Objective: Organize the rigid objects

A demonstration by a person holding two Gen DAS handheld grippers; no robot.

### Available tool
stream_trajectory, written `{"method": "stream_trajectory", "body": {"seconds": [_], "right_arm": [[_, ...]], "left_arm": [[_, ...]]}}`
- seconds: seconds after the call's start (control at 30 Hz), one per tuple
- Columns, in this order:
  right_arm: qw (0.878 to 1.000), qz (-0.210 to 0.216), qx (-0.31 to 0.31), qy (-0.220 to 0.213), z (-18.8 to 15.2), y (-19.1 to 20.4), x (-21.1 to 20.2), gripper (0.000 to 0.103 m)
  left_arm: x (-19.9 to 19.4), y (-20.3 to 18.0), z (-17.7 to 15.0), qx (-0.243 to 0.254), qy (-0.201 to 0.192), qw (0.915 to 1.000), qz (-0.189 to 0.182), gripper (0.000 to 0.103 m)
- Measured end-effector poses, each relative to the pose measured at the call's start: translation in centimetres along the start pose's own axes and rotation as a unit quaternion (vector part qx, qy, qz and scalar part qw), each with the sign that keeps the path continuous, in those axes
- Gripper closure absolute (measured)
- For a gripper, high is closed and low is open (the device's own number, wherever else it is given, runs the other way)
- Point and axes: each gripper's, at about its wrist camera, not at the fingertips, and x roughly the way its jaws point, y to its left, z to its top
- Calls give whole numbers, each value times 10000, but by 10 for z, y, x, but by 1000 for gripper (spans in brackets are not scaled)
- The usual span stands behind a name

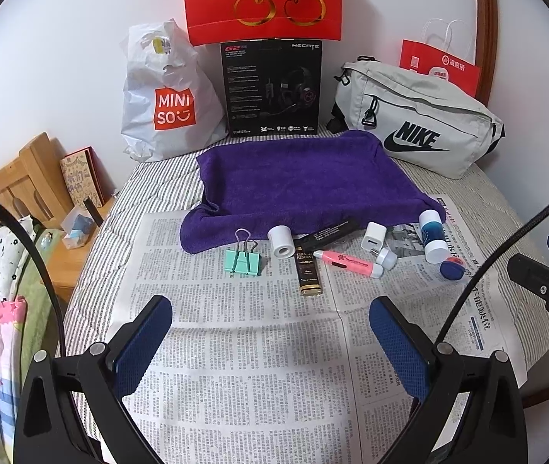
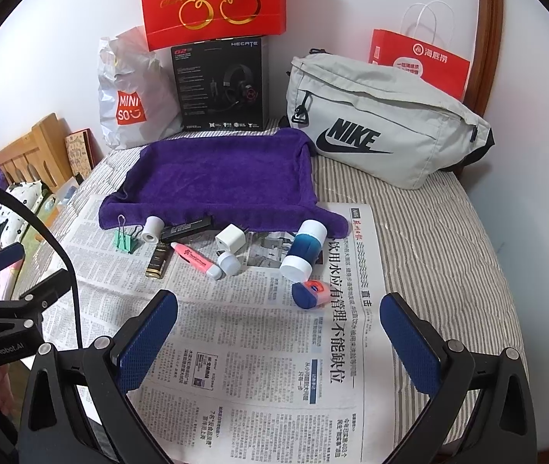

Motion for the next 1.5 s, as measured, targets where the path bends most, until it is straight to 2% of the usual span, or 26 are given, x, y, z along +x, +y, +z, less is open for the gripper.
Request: {"method": "stream_trajectory", "body": {"seconds": [0.2,0.4,0.53,0.77,0.87,0.93,1.03,1.1,1.13,1.17,1.2,1.33,1.5], "right_arm": [[9996,227,82,136,-3,-8,21,0],[9973,441,455,379,-7,-25,49,0],[9959,454,555,557,-8,-33,70,0],[9941,410,620,787,-9,-45,109,0],[9929,453,675,873,-10,-52,118,0],[9919,467,754,910,-10,-57,123,0],[9910,430,796,987,-7,-60,132,0],[9916,390,743,989,-3,-61,135,0],[9921,354,679,991,-1,-60,136,0],[9926,315,639,987,1,-60,137,0],[9932,263,602,960,4,-61,136,0],[9945,189,594,846,11,-66,134,0],[9935,109,523,1009,11,-71,136,2]], "left_arm": [[24,11,1,-9,114,9998,180,0],[84,37,0,-266,645,9975,-57,1],[116,42,1,-134,835,9964,7,1],[161,46,9,73,948,9953,-173,3],[173,47,12,180,964,9950,-170,10],[176,49,13,104,880,9955,-328,13],[179,48,15,173,759,9963,-354,19],[177,50,15,209,663,9966,-438,34],[175,49,14,253,625,9966,-472,38],[174,48,13,310,601,9962,-542,49],[172,48,13,343,562,9960,-603,64],[171,41,11,524,428,9960,-587,64],[170,45,11,450,403,9959,-676,64]]}}
